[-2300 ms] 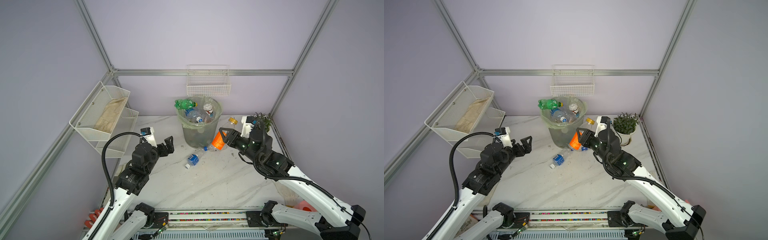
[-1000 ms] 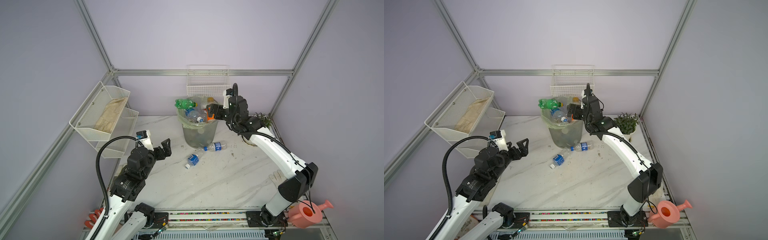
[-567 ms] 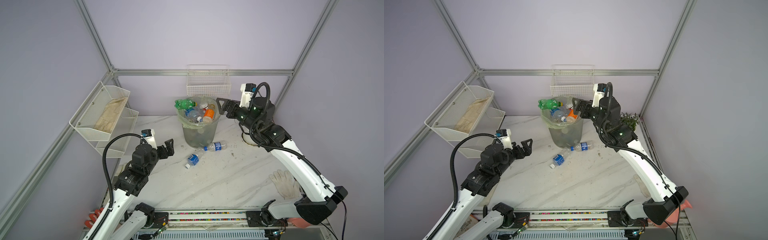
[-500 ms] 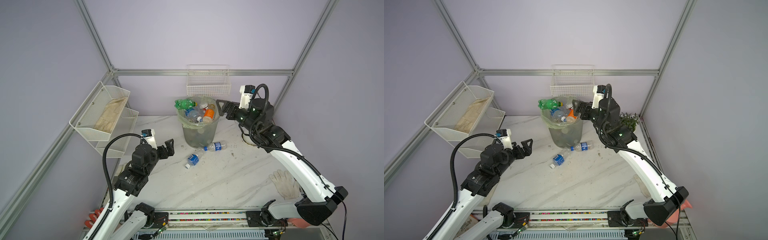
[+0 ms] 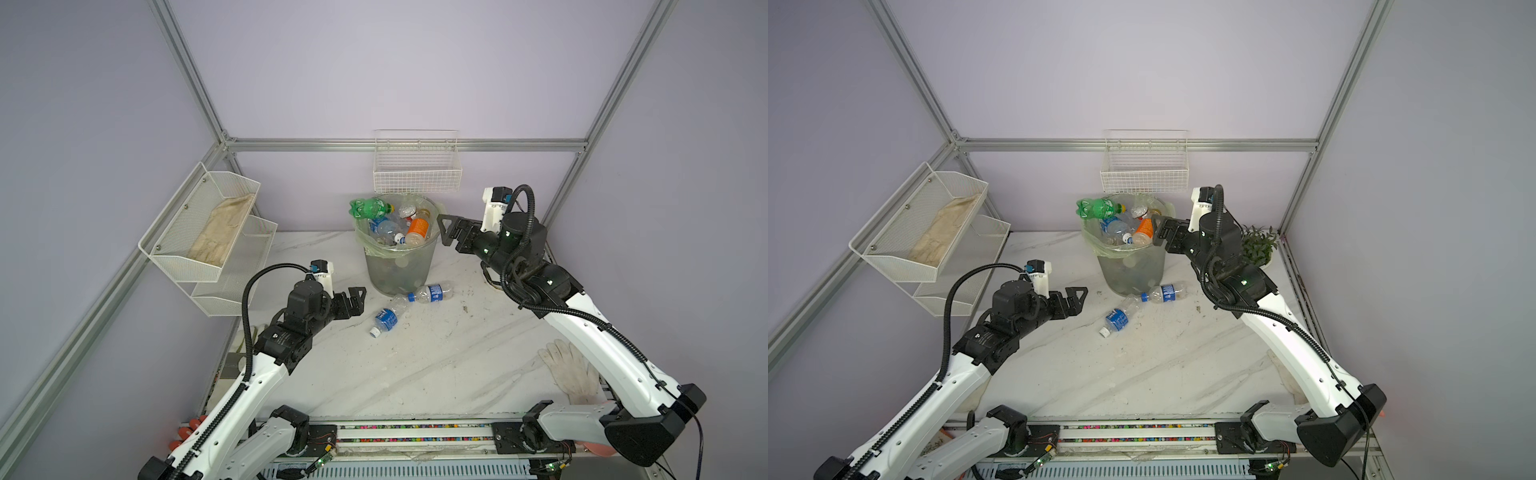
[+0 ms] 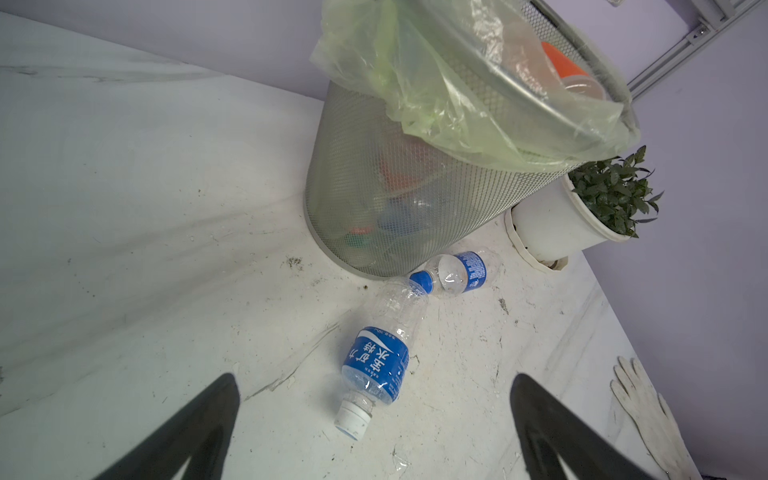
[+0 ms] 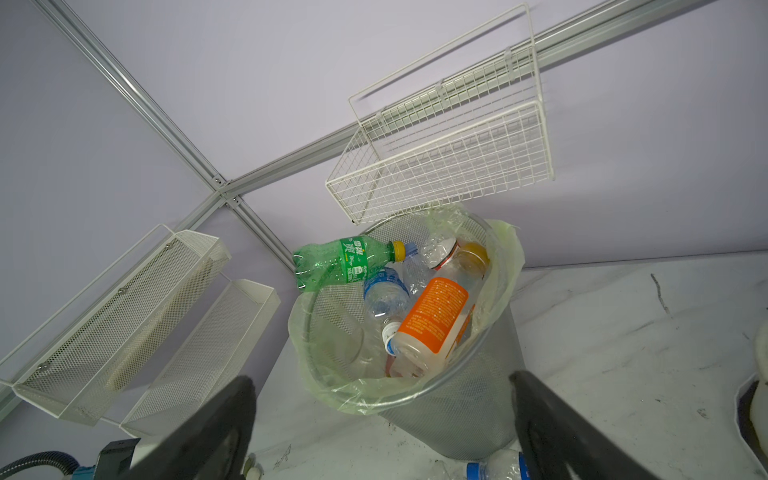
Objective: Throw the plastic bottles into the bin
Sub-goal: 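Open the right gripper to drop the bottle into the wastebasket, then grasp the blue-labelled water bottle with the left gripper while the right arm withdraws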
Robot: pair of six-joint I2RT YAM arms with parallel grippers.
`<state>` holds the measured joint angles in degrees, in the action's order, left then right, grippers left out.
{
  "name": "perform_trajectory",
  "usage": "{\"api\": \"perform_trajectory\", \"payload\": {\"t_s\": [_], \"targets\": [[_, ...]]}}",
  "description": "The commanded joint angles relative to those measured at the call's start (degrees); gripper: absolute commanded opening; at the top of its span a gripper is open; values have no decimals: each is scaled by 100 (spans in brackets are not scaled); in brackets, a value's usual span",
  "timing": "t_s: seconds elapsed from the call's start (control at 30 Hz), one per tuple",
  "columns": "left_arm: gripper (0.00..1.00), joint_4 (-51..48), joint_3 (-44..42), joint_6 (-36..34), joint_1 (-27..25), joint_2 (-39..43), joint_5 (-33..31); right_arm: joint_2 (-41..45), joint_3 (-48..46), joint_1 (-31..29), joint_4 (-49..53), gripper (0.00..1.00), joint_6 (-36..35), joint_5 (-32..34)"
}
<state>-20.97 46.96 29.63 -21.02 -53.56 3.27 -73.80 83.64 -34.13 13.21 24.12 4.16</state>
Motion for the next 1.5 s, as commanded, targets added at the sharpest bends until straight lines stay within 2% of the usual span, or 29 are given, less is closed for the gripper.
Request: {"api": "perform_trajectory", "payload": {"t_s": [0.0, 0.5, 0.9, 1.47], "targets": [[100, 491, -266, 113, -30, -110, 430, 148, -200, 19, -81, 97, 75, 144], [100, 896, -405, 10, -356, -1093, 501, 505, -952, 82, 17, 97, 380, 322], [100, 927, -103, -202, -791, -1986, 351, 875, -1316, 126, 185, 97, 480, 409], [100, 948, 366, -262, -1074, -3276, 134, 1306, -1820, 170, 288, 97, 593, 476]]}}
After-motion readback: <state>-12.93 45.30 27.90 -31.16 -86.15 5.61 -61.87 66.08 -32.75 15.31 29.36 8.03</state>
